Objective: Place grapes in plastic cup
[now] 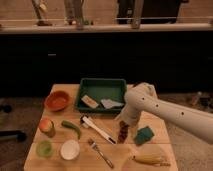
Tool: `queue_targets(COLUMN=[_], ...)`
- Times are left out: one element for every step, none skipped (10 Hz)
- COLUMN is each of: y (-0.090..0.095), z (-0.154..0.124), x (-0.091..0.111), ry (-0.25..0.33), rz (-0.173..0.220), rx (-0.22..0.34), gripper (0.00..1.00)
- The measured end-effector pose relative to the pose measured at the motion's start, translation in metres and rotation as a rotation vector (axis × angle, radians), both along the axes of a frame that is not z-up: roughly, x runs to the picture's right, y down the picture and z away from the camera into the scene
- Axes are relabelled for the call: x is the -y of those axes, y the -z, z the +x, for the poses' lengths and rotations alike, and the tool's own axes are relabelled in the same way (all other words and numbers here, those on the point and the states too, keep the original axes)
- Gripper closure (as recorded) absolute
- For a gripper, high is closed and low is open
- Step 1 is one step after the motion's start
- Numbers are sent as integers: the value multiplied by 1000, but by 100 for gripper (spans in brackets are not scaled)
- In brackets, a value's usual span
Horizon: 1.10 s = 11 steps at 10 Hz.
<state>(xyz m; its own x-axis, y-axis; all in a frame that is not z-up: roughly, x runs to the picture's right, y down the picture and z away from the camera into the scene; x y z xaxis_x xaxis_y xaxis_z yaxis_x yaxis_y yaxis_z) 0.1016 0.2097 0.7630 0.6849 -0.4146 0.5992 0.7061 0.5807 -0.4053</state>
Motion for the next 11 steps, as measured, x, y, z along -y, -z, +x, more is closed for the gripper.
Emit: queue_targets(y=[-1, -4, -6, -12, -18, -22, -25, -29, -34, -39, -45], z=[-1, -3, -7, -12, -15, -16, -17, -17, -17, -15, -14], x=[0, -1, 0, 0, 1, 2, 2, 3, 4, 6, 7], ry=[3, 18, 32, 54, 79, 90, 102, 122, 134, 139, 143], rz=[10, 22, 25, 20, 6, -6, -22, -32, -44, -56, -69], rx=[23, 58, 79, 120, 171, 200, 234, 274, 304, 319, 332], gripper=[20, 20, 20, 20, 20, 20, 20, 20, 20, 20, 20])
